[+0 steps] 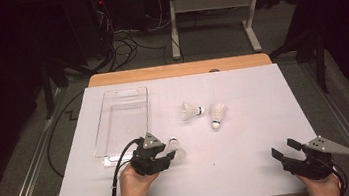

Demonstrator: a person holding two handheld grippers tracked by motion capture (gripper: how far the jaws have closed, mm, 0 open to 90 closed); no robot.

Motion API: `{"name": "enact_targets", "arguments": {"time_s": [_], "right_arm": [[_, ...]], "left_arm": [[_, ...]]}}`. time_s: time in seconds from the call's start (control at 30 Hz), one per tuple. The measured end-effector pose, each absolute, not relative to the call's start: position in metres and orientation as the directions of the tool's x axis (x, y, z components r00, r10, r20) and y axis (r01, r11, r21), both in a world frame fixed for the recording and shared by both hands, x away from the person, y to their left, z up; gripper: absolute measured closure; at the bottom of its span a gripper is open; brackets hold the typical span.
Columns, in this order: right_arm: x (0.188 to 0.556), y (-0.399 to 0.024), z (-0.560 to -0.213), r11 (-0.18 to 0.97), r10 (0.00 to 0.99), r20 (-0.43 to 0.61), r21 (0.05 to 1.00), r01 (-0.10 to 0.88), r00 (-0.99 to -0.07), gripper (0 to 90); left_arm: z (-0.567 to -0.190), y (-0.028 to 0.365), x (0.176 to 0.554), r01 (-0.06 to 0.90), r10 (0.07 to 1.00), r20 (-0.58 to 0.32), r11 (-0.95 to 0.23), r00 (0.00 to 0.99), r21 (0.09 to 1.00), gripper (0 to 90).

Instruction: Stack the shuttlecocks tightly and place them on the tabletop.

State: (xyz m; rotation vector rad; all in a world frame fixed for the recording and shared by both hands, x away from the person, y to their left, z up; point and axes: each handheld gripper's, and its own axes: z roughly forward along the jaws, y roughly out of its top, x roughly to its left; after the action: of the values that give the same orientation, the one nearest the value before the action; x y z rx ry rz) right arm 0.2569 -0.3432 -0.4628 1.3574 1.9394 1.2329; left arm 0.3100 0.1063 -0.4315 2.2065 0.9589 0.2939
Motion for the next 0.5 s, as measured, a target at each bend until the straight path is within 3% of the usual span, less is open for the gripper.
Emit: {"name": "enact_targets", "arguments": {"time_s": [0.5], "right_arm": [[0.2572, -0.3434, -0.4631, 0.107, 0.908, 0.116, 0.865, 0.49, -0.403, 29.4]], "left_arm": [[-0.4315, 0.0961, 0.3191, 0.543, 0.697, -0.049, -0.511, 0.716, 0.666, 62.3]]}}
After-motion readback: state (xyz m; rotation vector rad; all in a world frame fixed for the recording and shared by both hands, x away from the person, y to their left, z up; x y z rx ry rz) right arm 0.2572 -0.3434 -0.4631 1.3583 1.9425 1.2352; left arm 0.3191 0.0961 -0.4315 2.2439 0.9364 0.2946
